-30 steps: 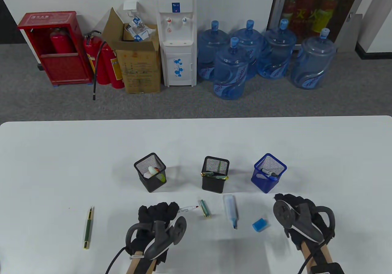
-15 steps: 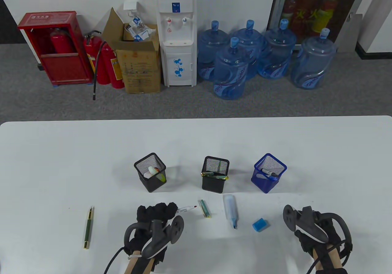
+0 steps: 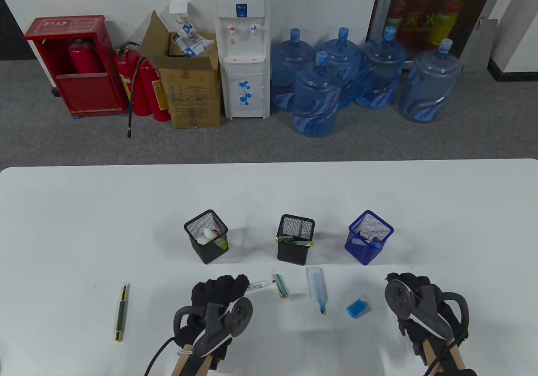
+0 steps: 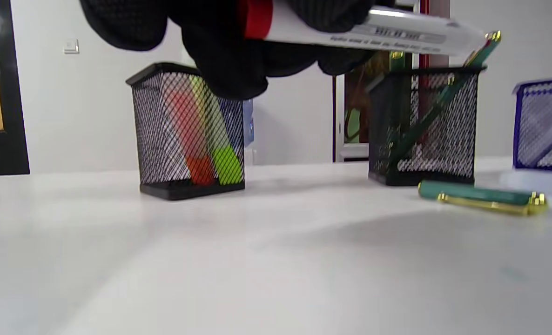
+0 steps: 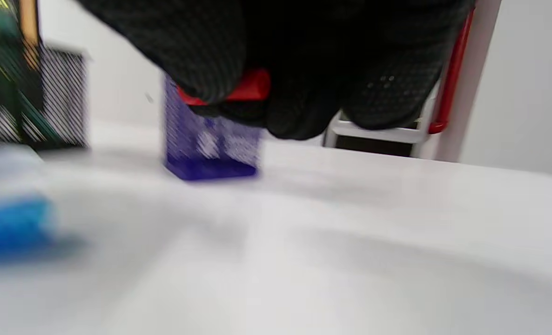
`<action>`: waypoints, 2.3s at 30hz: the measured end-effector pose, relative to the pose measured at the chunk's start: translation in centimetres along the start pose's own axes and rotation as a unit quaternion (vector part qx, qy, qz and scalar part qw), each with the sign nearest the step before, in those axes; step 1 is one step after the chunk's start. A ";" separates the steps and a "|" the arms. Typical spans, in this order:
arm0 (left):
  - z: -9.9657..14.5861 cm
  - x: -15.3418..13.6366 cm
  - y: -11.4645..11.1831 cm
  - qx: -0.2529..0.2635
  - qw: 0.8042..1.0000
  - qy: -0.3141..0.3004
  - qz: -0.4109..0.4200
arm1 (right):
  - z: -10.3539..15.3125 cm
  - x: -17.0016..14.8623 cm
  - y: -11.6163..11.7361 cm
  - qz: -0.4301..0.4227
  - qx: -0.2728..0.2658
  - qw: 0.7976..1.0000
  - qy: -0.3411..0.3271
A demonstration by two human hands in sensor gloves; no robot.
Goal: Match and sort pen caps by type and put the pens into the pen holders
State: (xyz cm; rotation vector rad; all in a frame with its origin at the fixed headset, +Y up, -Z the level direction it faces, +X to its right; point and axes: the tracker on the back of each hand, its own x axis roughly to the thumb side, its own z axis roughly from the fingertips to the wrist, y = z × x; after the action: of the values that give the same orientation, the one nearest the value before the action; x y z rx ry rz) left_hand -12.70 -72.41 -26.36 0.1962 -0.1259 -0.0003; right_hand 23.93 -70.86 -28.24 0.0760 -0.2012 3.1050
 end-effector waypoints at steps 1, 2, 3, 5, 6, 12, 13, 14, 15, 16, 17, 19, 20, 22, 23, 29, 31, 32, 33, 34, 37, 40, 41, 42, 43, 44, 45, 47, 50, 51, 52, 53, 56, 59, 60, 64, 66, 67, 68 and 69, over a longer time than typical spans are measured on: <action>0.1 0.1 0.1 0.005 1.000 -0.001 0.001 | 0.0 0.5 -0.2 -0.018 -0.003 1.000 -0.006; 0.1 0.3 0.2 0.008 1.000 -0.004 0.003 | 0.1 1.7 -0.5 -0.052 -0.013 0.998 -0.021; 0.2 0.5 0.3 0.010 1.000 -0.009 0.005 | 0.2 3.0 -0.7 -0.068 -0.035 0.996 -0.040; 0.3 0.9 0.1 0.020 1.000 -0.015 0.009 | 0.4 5.0 -0.8 -0.082 -0.086 0.991 -0.060; 0.3 1.1 0.1 0.019 1.000 -0.019 0.009 | 0.4 6.4 -0.7 -0.094 -0.097 0.988 -0.071; 0.5 2.1 -0.6 0.009 0.999 -0.043 0.018 | 0.5 11.1 1.5 -0.166 -0.094 0.976 -0.102; 0.6 2.2 -0.7 0.006 0.999 -0.044 0.016 | 0.6 11.3 1.9 -0.173 -0.096 0.975 -0.102; 0.7 2.4 -0.8 0.005 0.999 -0.049 0.008 | 0.7 11.4 2.4 -0.188 -0.092 0.973 -0.101; 0.8 2.6 -0.9 0.008 0.998 -0.055 -0.001 | 0.7 11.5 2.8 -0.196 -0.077 0.972 -0.101; 0.8 2.7 -0.9 0.008 0.998 -0.058 -0.005 | 0.8 11.5 2.9 -0.190 -0.075 0.974 -0.101; 0.9 2.9 -0.9 0.009 0.998 -0.060 -0.008 | 0.8 11.5 3.0 -0.185 -0.083 0.974 -0.103; 0.9 3.2 -1.0 0.007 0.998 -0.062 -0.003 | 0.8 11.5 3.1 -0.188 -0.076 0.974 -0.104; 0.9 3.5 -1.1 0.006 0.998 -0.064 -0.003 | 0.8 11.6 3.2 -0.186 -0.076 0.974 -0.106; 0.9 3.9 -1.1 0.007 0.998 -0.070 -0.008 | 1.0 11.9 3.3 -0.181 -0.074 0.974 -0.115; 0.9 4.2 -1.1 0.007 0.997 -0.071 -0.010 | 1.0 12.1 3.4 -0.180 -0.073 0.974 -0.118; 1.1 4.9 -1.1 0.009 0.997 -0.080 -0.008 | 1.3 12.5 3.3 -0.187 -0.072 0.971 -0.130; 1.1 5.1 -1.1 0.006 0.997 -0.083 -0.009 | 1.4 12.5 3.2 -0.180 -0.077 0.971 -0.135; 1.1 5.1 -1.2 0.005 0.996 -0.088 -0.007 | 1.4 12.5 3.1 -0.179 -0.079 0.971 -0.138; 1.1 5.1 -1.2 0.001 0.996 -0.093 -0.003 | 1.5 12.4 3.0 -0.184 -0.079 0.970 -0.139; 1.1 5.1 -1.2 -0.004 0.995 -0.095 0.002 | 1.5 12.4 3.0 -0.189 -0.076 0.969 -0.140; 1.1 5.1 -1.1 -0.029 0.994 -0.109 0.010 | 1.8 12.2 2.2 -0.217 -0.091 0.960 -0.150; 1.3 5.1 -0.6 0.000 0.993 -0.122 -0.003 | 1.9 12.2 1.8 -0.236 -0.088 0.956 -0.148; 1.4 5.1 -0.5 0.004 0.992 -0.125 -0.001 | 1.8 12.2 1.9 -0.231 -0.084 0.958 -0.149; 1.5 5.2 -0.6 0.008 0.992 -0.128 0.001 | 1.7 12.1 2.1 -0.234 -0.076 0.958 -0.148; 1.5 5.3 -0.6 0.009 0.991 -0.131 -0.005 | 1.7 12.2 2.2 -0.236 -0.071 0.958 -0.147; 1.6 5.5 -0.6 0.016 0.991 -0.134 -0.017 | 1.6 12.2 2.2 -0.241 -0.058 0.957 -0.148; 1.6 5.6 -0.5 0.028 0.990 -0.136 -0.027 | 1.4 12.2 2.2 -0.249 -0.056 0.956 -0.143; 1.5 5.7 -0.3 0.041 0.989 -0.136 -0.027 | 1.2 12.0 2.3 -0.273 -0.044 0.952 -0.132; 1.5 5.8 0.0 0.043 0.988 -0.144 -0.029 | 0.7 11.5 2.5 -0.325 -0.001 0.937 -0.128; 1.5 5.8 -0.1 0.043 0.988 -0.146 -0.028 | 0.6 11.4 2.5 -0.324 0.006 0.937 -0.132; 1.6 5.8 -0.1 0.042 0.988 -0.147 -0.028 | 0.6 11.3 2.7 -0.332 0.007 0.934 -0.130; 1.6 5.8 -0.1 0.043 0.988 -0.148 -0.029 | 0.7 11.4 2.7 -0.339 0.008 0.932 -0.127; 1.7 5.7 -0.1 0.045 0.988 -0.147 -0.028 | 0.8 11.2 2.8 -0.326 -0.008 0.937 -0.127; 1.5 5.2 -0.3 0.039 0.991 -0.129 -0.017 | 0.8 10.7 3.2 -0.367 -0.002 0.923 -0.116; 1.3 4.9 -0.5 0.035 0.992 -0.120 -0.002 | 0.8 10.4 3.2 -0.389 0.001 0.914 -0.115; 1.0 3.9 -0.9 0.010 0.993 -0.101 0.066 | 0.8 10.0 3.1 -0.465 0.019 0.879 -0.108; 1.0 3.9 -0.8 0.013 0.992 -0.102 0.067 | 0.8 10.1 2.9 -0.452 0.007 0.885 -0.112; 1.1 4.0 -0.8 0.012 0.992 -0.103 0.066 | 0.7 10.1 2.8 -0.451 0.000 0.886 -0.111; 1.1 4.1 -0.8 0.010 0.992 -0.107 0.066 | 0.7 10.1 2.6 -0.455 -0.004 0.884 -0.109; 1.1 4.3 -0.9 0.006 0.992 -0.109 0.066 | 0.7 10.1 2.3 -0.457 -0.008 0.883 -0.107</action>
State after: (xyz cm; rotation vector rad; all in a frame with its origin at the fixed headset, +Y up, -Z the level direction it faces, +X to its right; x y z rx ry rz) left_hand -8.56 -73.55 -24.92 0.1987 -0.3563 0.1107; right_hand 13.75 -72.95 -27.34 0.3873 -0.1354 2.1419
